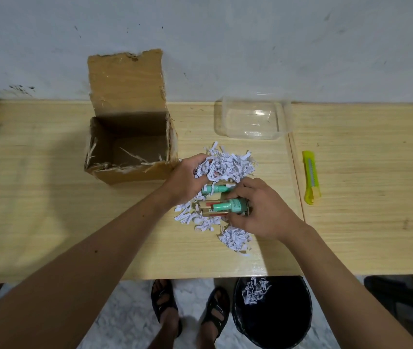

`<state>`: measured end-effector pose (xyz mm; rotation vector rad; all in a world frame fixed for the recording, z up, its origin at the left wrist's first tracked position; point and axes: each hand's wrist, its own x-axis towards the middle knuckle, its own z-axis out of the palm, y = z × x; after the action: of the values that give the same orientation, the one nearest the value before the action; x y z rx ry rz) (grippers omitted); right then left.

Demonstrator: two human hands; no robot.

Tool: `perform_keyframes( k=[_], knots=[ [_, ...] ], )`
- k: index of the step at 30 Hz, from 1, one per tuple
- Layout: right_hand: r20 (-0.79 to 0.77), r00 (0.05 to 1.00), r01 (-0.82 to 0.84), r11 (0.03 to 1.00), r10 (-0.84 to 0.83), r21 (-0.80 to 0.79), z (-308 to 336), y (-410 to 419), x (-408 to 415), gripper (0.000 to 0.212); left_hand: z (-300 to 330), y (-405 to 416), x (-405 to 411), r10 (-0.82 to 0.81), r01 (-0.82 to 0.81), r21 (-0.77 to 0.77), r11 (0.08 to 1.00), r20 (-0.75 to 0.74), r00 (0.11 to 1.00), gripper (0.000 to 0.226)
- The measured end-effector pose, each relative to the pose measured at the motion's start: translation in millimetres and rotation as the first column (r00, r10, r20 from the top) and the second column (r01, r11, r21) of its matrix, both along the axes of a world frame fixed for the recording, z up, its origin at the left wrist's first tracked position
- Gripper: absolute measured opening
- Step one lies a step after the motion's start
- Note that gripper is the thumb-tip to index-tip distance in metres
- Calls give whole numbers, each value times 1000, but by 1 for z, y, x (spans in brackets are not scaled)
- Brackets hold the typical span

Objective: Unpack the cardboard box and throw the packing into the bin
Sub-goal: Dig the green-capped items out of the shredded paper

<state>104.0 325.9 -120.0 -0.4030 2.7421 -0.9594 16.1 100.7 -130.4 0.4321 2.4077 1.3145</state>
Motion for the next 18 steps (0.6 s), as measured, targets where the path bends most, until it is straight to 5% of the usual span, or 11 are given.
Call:
perform_keyframes(
  k=[18],
  knots=[
    [-185, 972, 106, 975, -143, -194, 39, 17, 4, 41, -6, 3, -1, 13, -14, 42, 999, 24, 1000, 43]
  ],
)
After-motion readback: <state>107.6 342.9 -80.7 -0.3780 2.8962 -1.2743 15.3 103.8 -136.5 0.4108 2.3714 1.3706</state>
